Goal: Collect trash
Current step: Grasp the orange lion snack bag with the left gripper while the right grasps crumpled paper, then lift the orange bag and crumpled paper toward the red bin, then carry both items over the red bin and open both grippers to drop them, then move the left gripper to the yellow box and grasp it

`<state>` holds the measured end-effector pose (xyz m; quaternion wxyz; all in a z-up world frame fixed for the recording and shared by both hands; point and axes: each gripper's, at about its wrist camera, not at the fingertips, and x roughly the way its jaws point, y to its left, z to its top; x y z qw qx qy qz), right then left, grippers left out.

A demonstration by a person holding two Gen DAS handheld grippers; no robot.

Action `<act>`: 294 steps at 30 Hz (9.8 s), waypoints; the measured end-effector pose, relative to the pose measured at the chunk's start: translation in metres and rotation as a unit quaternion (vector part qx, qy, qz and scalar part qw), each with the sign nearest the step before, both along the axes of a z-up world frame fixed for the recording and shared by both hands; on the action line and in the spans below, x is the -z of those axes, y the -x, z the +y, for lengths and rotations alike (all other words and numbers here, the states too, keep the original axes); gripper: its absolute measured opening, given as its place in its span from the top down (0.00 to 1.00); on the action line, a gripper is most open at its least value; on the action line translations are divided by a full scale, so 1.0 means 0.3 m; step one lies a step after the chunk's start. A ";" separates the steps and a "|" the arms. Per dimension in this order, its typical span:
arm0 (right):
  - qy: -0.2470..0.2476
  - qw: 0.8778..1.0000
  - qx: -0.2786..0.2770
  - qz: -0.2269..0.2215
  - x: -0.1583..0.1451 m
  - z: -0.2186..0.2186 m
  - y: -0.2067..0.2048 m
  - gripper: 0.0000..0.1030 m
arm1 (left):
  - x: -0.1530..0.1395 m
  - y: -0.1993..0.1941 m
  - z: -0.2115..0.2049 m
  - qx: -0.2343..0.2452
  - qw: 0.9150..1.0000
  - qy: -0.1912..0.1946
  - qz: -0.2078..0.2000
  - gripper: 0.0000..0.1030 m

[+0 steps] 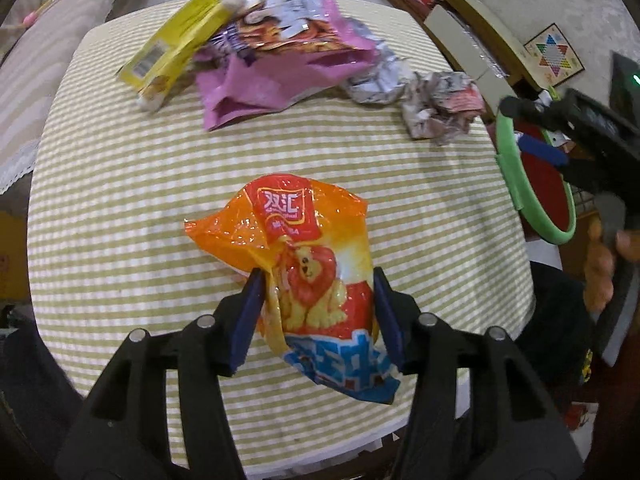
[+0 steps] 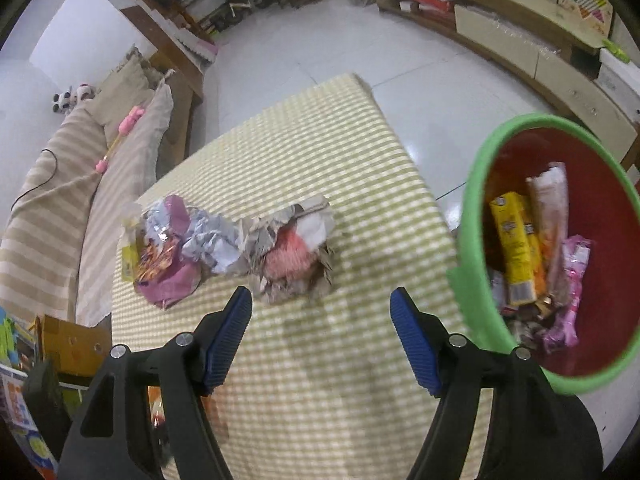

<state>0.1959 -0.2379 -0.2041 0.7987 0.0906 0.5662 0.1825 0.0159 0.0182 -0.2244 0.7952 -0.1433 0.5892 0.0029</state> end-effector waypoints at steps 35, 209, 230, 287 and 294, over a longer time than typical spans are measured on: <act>-0.031 0.997 -0.057 0.043 0.021 0.039 0.063 0.49 | 0.022 -0.014 0.033 -0.019 1.000 0.017 0.009 0.37; -0.026 0.972 0.196 -0.125 -0.233 -0.766 0.189 0.52 | -0.311 -0.489 -0.829 0.212 0.965 0.005 -0.153 0.49; -0.015 0.975 0.181 -0.128 -0.240 -0.729 0.168 0.32 | -0.342 -0.465 -0.711 0.172 0.971 0.024 -0.167 0.27; -0.045 0.988 -0.150 0.011 -0.163 0.412 0.179 0.20 | -0.115 -0.023 0.473 -0.025 0.998 0.006 -0.061 0.75; -0.148 0.982 -0.032 0.111 0.000 0.503 0.115 0.20 | -0.049 0.068 0.476 -0.081 0.995 0.049 -0.044 0.73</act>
